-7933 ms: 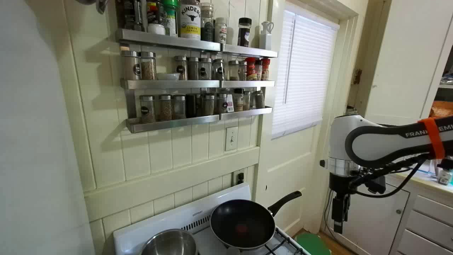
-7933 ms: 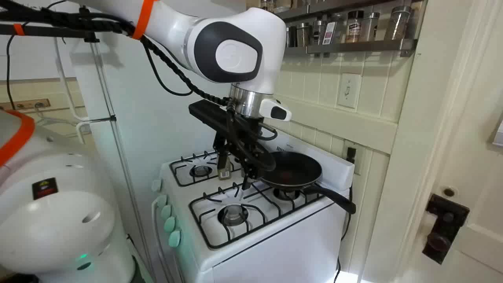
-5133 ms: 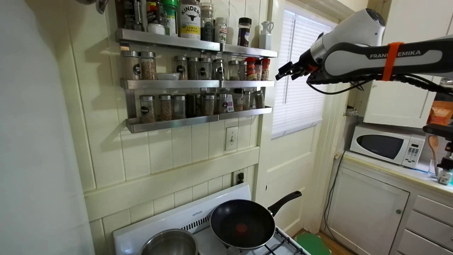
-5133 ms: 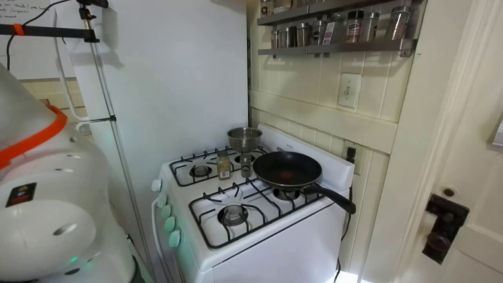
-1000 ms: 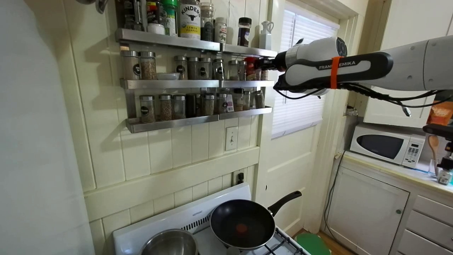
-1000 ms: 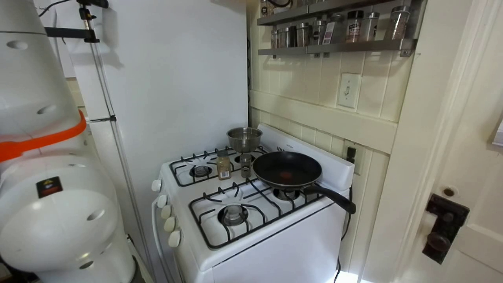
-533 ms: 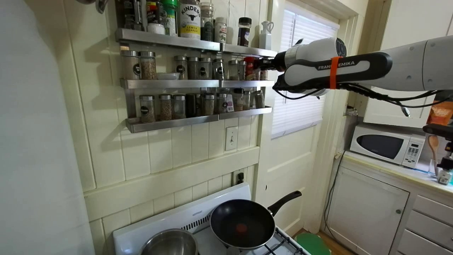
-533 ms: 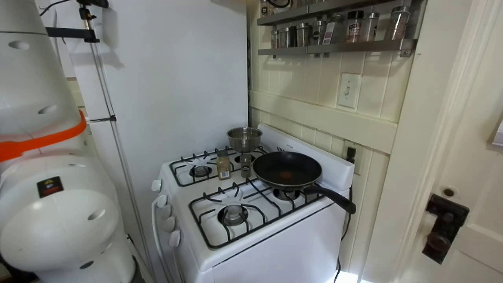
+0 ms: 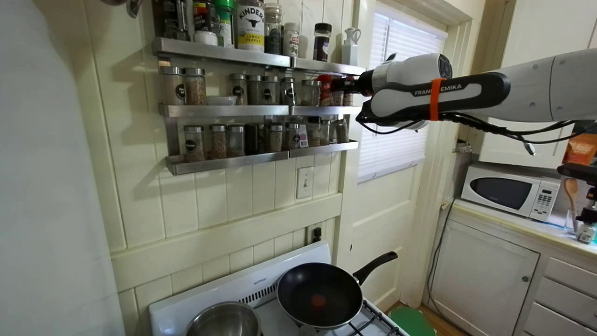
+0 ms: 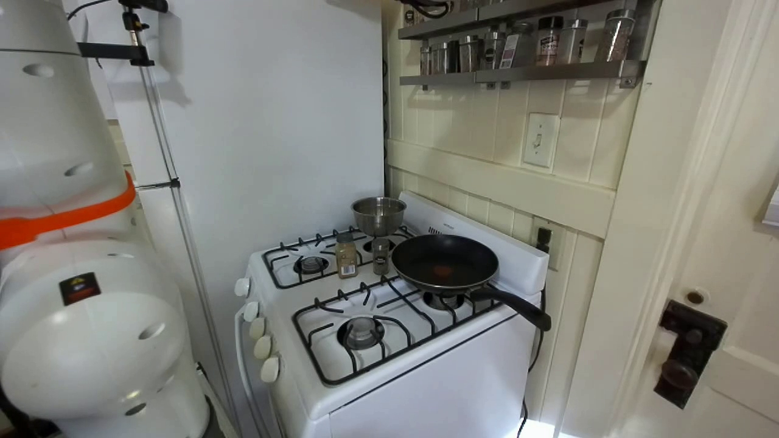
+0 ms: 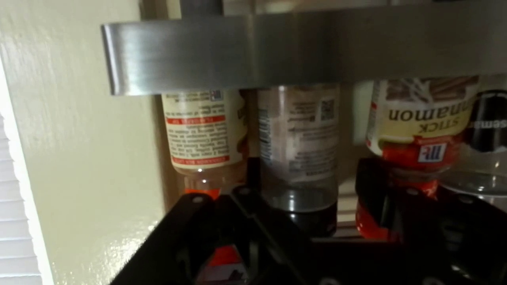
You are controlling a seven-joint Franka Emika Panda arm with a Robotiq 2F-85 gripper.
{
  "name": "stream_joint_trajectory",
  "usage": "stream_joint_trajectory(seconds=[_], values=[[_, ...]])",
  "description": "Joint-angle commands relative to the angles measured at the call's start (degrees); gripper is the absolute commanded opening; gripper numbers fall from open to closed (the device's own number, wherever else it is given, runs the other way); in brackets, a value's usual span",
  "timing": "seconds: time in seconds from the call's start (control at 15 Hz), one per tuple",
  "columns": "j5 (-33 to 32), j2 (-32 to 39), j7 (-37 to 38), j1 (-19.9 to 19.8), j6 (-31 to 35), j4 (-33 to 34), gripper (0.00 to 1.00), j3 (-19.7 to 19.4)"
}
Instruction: Move one spice bottle from the middle shelf to the stove
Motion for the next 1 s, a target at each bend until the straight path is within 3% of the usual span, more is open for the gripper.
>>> stream_joint_trajectory(seconds=[0.0,0.13,0.4,0.67,0.87,0.93], values=[[1.4,1.8,-1.3,0.7,1.6,1.5,0.57,-0.5],[1.3,2.1,-1.3,0.6,1.7,1.8,0.51,-0.5],[1.4,2.8,-1.8,0.6,1.7,2.7,0.53,-0.4],[1.7,3.8,-2.2,0.6,1.7,3.9,0.67,-0.2],[1.8,4.3,-2.5,0.4,1.7,4.6,0.61,0.0],[1.8,4.4,-2.6,0.4,1.7,4.7,0.49,0.0]])
